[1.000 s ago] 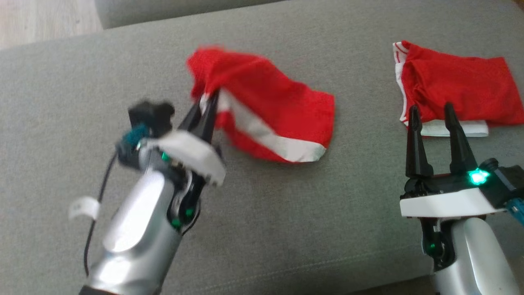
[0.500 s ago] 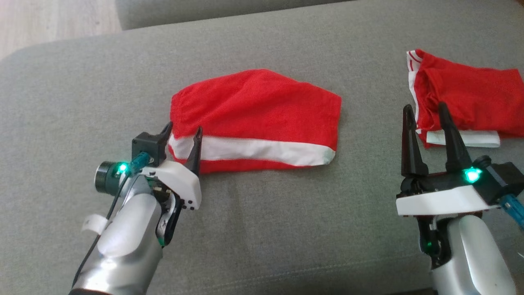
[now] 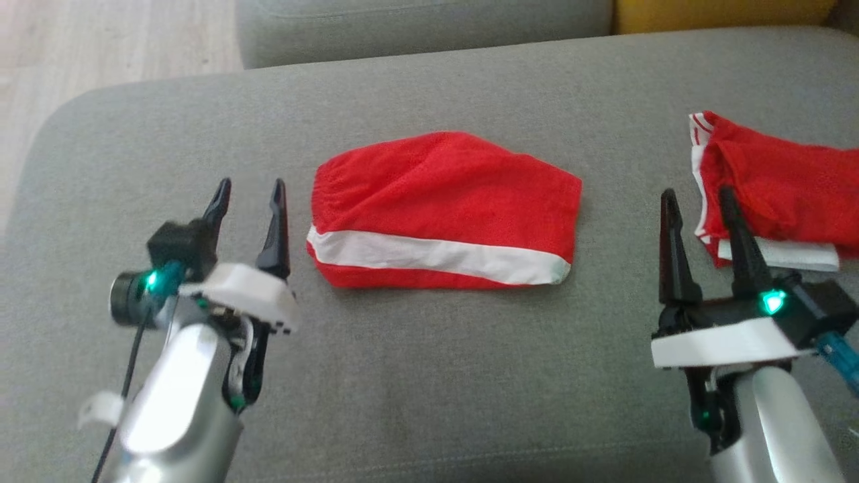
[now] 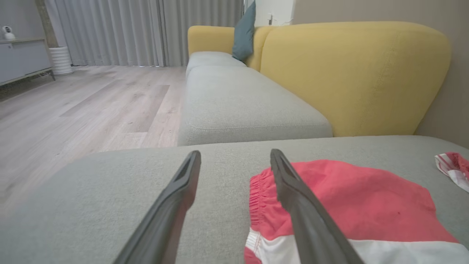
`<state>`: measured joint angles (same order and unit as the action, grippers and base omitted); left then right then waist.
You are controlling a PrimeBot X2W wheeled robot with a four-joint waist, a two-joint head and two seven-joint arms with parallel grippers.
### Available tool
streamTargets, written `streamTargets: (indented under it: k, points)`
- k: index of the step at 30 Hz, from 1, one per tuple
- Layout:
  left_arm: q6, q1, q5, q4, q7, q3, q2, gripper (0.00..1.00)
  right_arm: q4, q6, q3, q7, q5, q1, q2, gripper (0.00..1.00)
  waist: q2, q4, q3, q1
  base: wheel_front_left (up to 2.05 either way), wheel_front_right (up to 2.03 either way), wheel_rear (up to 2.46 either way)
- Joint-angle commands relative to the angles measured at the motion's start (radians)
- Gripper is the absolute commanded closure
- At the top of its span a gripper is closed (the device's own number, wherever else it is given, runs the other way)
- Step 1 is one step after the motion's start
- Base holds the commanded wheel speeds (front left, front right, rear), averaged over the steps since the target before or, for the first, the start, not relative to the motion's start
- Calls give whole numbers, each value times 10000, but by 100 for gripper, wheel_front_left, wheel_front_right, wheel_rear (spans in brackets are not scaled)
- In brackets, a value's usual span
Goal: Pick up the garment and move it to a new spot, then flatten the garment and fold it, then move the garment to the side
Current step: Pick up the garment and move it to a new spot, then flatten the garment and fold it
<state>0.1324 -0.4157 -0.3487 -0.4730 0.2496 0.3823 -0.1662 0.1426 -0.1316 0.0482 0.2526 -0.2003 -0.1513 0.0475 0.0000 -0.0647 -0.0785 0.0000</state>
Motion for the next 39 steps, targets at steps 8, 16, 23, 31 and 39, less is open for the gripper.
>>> streamTargets:
  k: [8,16,23,31,39]
  points:
    - [16,1484,397,2705,121,-1198,-204,0,-341,9,130,91,323,233,28,0,0,400,296,0,0,0,0]
    - [-347,3097,962,4155,121,-1950,409,0,-312,9,145,91,392,630,28,0,0,537,594,0,0,0,0]
    - [-644,3744,1468,4451,121,-2374,838,0,-294,9,208,91,347,758,28,0,0,545,674,0,0,0,0]
    - [-947,3737,1717,4414,122,-2518,1053,0,-98,9,194,86,396,782,28,0,0,679,520,0,0,0,0]
    - [-1240,3399,1787,4138,122,-2351,1136,0,2058,9,179,-698,-511,26,28,0,0,1113,-43,0,0,0,0]
